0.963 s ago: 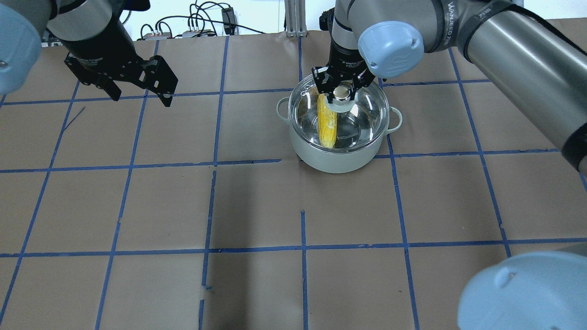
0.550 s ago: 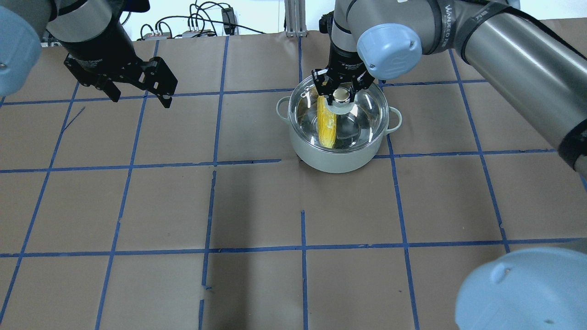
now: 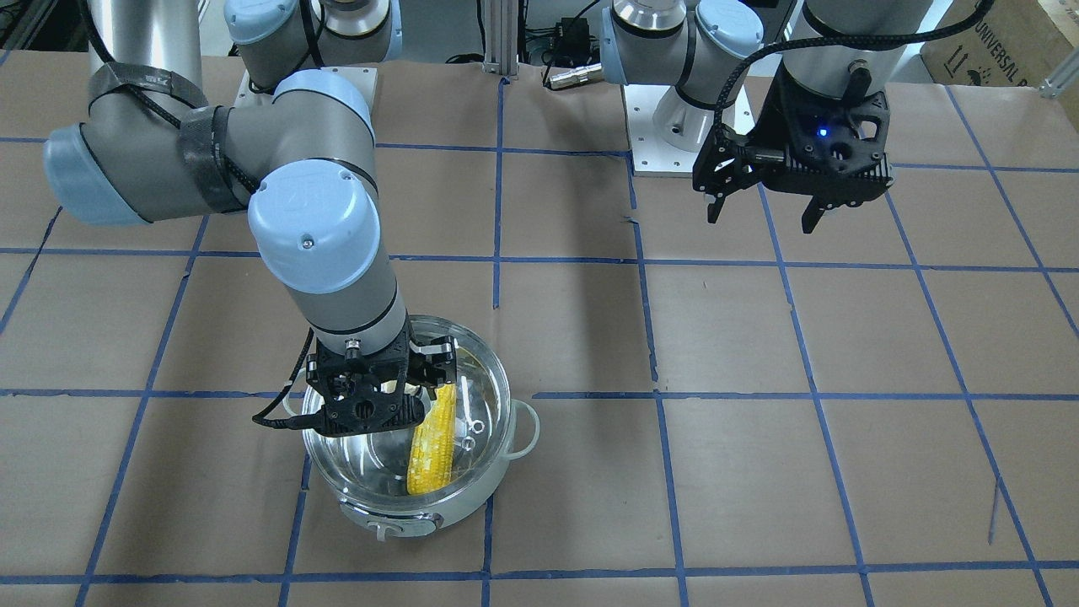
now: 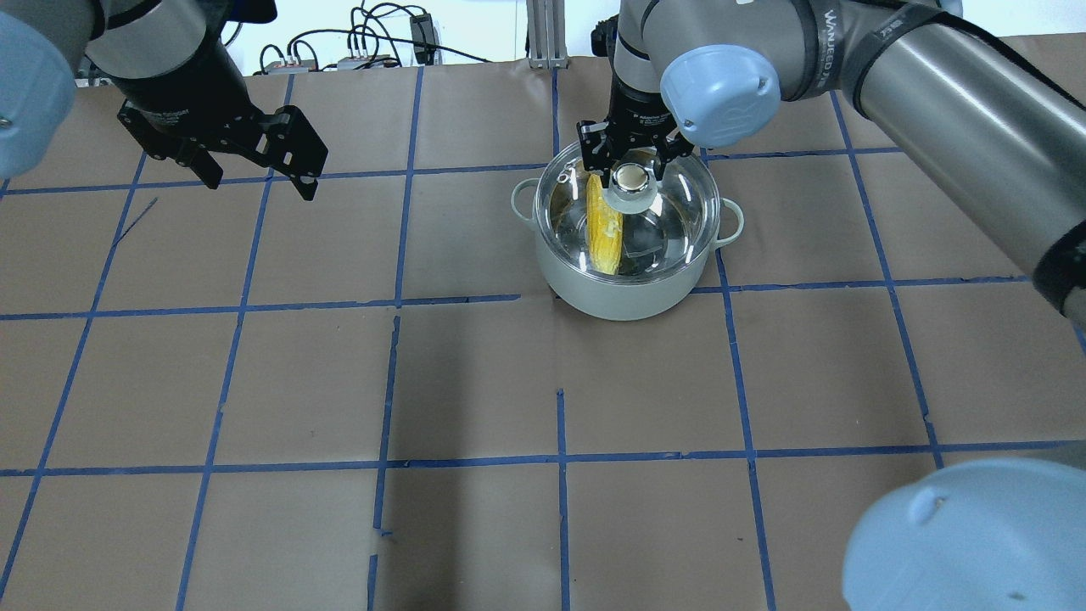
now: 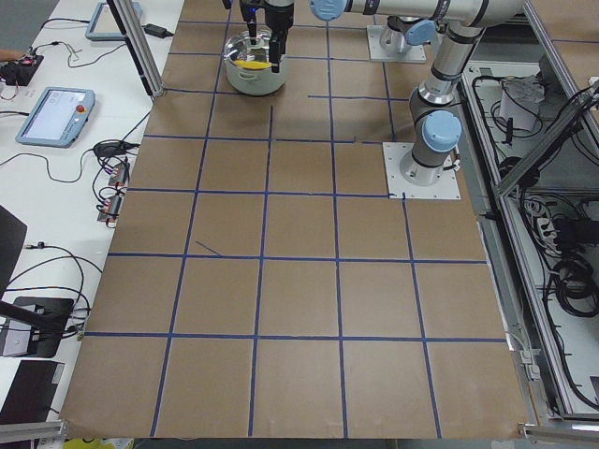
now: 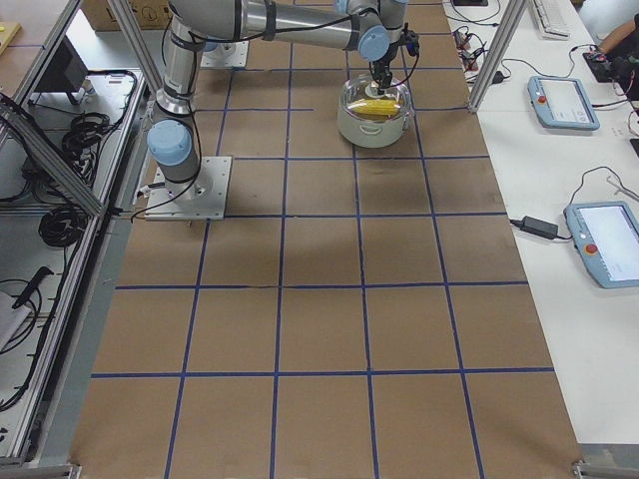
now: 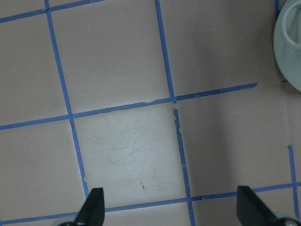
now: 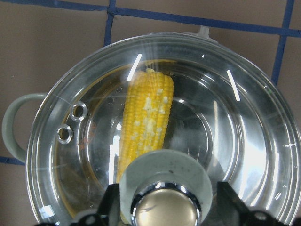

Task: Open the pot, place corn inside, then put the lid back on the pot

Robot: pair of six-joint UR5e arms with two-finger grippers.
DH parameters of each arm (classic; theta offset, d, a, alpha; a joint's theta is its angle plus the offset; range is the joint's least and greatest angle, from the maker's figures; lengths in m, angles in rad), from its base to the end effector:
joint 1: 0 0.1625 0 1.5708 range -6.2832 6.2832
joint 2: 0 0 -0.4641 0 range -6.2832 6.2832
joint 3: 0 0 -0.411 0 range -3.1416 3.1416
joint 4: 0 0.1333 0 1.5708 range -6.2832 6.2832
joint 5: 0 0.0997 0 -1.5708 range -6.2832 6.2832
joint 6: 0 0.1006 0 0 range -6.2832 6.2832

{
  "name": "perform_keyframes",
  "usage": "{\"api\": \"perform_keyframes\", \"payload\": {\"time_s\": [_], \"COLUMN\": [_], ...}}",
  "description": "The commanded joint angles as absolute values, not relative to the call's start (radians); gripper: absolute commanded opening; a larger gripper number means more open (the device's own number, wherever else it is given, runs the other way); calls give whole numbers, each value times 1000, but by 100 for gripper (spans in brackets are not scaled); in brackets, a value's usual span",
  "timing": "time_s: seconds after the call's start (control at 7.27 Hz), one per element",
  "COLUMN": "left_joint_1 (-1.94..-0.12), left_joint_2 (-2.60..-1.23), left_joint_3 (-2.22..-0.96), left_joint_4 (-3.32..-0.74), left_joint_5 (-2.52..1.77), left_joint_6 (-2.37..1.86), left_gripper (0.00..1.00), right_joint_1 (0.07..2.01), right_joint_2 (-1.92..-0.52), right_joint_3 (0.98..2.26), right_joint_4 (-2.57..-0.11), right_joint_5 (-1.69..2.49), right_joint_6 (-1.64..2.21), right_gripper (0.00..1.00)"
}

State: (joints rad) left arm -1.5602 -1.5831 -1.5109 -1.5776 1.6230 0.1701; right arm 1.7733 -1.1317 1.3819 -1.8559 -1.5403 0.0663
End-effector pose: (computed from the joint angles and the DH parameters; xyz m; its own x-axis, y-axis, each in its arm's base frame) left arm -0.1225 -0.5213 0.5498 -0.9859 0.1566 -0.0583 0.1586 0.9868 -0.0314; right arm 0.2741 -0.6569 0.3838 -0.9901 -0.1368 -0.0327 -0.1357 0.9902 -0.0328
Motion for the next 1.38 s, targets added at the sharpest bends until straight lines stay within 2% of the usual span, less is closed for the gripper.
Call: {"api": "perform_keyframes", "payload": {"time_s": [0.0,0.28,0.69,0.96,1.24], "left_joint_1": [-1560,-1560,-1559,-1559,-1537], "left_joint_2": [-1583,-1583,-1585,-1585,-1583], "left_joint_3": [-1511,-1513,-1513,-1513,-1513], "left_joint_4": [-1575,-1574,-1574,-1572,-1578], "left_joint_5": [1623,1623,1623,1624,1624], "left_joint_6": [172,172,170,169,167], "left_gripper": [100,100,100,100,100], "right_joint_1": [1773,1738,1605,1585,1585], "right_joint_2": [-1144,-1266,-1584,-1623,-1628], "right_joint_3": [1375,1429,1687,1744,1733], "right_joint_4": [-1865,-1853,-1821,-1793,-1787], "right_joint_5": [-1545,-1546,-1551,-1551,-1565], "right_joint_6": [66,13,-21,-20,-28], "right_gripper": [100,100,100,100,100]}}
